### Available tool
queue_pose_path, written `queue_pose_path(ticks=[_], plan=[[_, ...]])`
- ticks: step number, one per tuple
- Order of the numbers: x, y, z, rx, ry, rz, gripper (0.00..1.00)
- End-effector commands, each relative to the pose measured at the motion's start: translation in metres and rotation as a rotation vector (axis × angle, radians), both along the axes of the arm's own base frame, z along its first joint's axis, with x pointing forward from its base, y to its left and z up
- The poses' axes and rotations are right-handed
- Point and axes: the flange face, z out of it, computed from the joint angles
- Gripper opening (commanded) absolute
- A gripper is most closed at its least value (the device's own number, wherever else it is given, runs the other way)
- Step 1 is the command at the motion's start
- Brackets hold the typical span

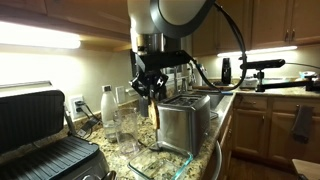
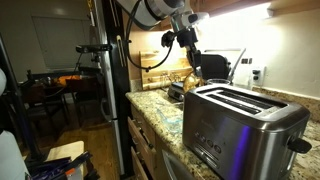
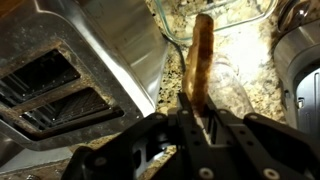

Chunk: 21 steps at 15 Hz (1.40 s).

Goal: Pick up the slice of bread and put it in the toaster

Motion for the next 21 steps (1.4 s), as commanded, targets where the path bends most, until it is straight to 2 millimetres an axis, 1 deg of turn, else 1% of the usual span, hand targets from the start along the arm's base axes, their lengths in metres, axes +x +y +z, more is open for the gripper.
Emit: queue_pose_path(ticks=[1,5,9,11,14,21], plan=[[-0.022,-0.023,0.023,-0.021,-0.047,-0.120,0.09],[-0.029,-0.049,0.046,-0.017,-0.085,-0.215,0.08],[-0.037,-0.068,0.069,-0.024,-0.126,-0.282,0.09],[-0.040,-0.076,0.074,-0.031,-0.137,-0.328,0.09],[-0.041,-0.091,0.069,-0.044,-0.140,-0.407,0.09],[-0.049,-0.128,0.044,-0.035,-0.130,-0.580,0.09]])
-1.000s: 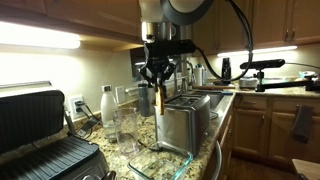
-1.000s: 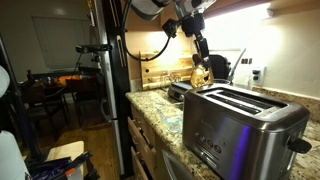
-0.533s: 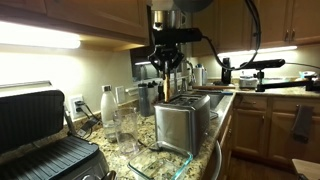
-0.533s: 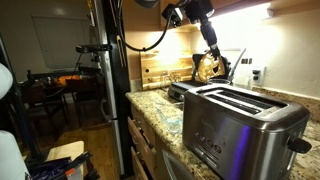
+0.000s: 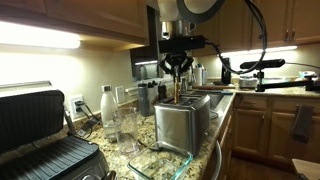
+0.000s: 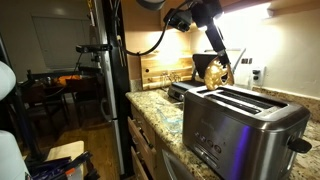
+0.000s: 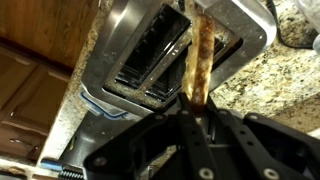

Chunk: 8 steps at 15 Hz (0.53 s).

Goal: Pick up the slice of bread and put it in the toaster

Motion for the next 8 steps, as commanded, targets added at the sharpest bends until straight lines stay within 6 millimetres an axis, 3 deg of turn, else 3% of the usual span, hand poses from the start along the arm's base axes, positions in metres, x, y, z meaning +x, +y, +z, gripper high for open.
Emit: queue_pose_path(ticks=[1,8], plan=[[-0.016,-0.017,-0.010,-0.004,-0.010,-0.093,0.09],[-0.017,-0.049,-0.012,0.056,-0.049,-0.206,0.09]])
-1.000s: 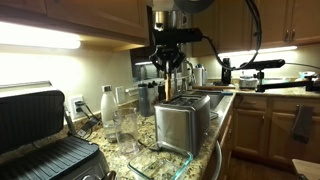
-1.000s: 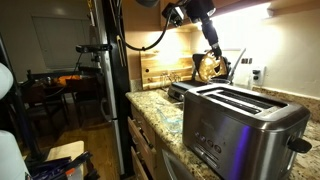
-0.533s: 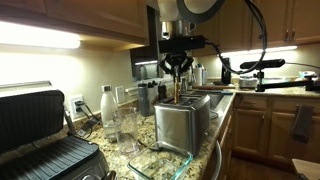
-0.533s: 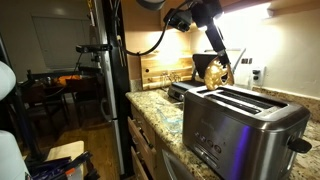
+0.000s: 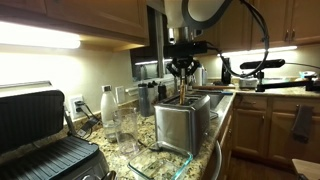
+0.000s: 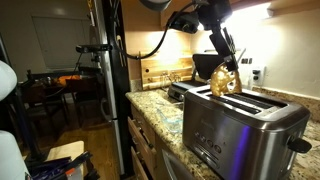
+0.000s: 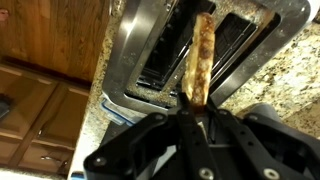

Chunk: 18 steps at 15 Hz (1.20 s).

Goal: Pick up the slice of bread and put it in the toaster

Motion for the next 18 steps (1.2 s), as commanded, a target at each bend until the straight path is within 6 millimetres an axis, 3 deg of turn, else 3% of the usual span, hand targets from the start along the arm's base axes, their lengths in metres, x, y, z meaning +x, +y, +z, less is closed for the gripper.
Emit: queue_pose_path(ticks=[1,5,11,17,18], plan=[[-0.009,-0.017,0.000,0.029,-0.041,-0.065,0.09],[0.001,-0.024,-0.002,0.074,-0.084,-0.055,0.09],[0.015,-0.018,-0.007,0.120,-0.126,-0.032,0.09],[0.014,-0.025,-0.016,0.133,-0.119,-0.050,0.09],[0.013,-0.026,-0.016,0.135,-0.118,-0.051,0.40]])
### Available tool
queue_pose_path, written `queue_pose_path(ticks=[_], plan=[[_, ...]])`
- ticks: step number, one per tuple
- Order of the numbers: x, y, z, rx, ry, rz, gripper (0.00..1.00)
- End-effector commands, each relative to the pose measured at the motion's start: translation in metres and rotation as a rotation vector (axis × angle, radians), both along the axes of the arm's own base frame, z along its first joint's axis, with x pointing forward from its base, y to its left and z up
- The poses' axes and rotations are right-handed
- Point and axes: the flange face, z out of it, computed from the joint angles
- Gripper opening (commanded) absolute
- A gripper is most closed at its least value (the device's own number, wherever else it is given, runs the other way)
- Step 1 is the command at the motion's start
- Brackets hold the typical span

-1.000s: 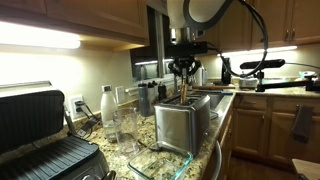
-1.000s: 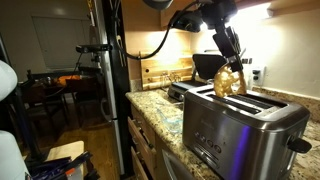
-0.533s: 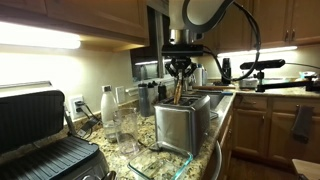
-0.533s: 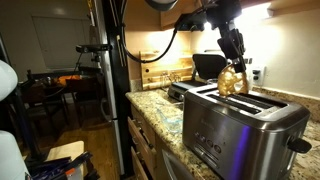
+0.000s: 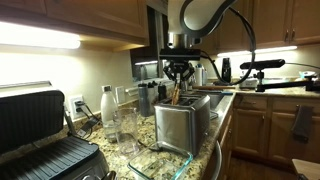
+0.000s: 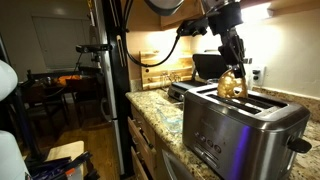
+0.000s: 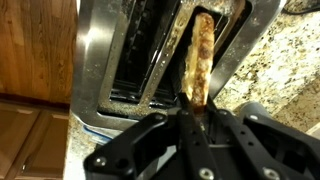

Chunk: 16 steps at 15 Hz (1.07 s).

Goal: Pick up the slice of bread and put it in the toaster

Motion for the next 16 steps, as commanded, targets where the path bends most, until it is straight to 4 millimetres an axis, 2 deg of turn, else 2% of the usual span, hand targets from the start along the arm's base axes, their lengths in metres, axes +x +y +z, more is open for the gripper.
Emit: queue_pose_path(ticks=[1,2,3,6,16], plan=[[-0.0037,-0.0057,-0.0001,0.020,-0.018,-0.002,0.42],[0.0000,-0.0019,0.0000,0.005,0.001,-0.005,0.47],[0.0001,-0.0019,-0.0002,0.005,0.002,-0.005,0.29],[0.0007,-0.0011,-0.0015,0.005,0.004,-0.003,0.46],[0.0010,-0.0011,-0.0019,0.005,0.005,-0.003,0.47]])
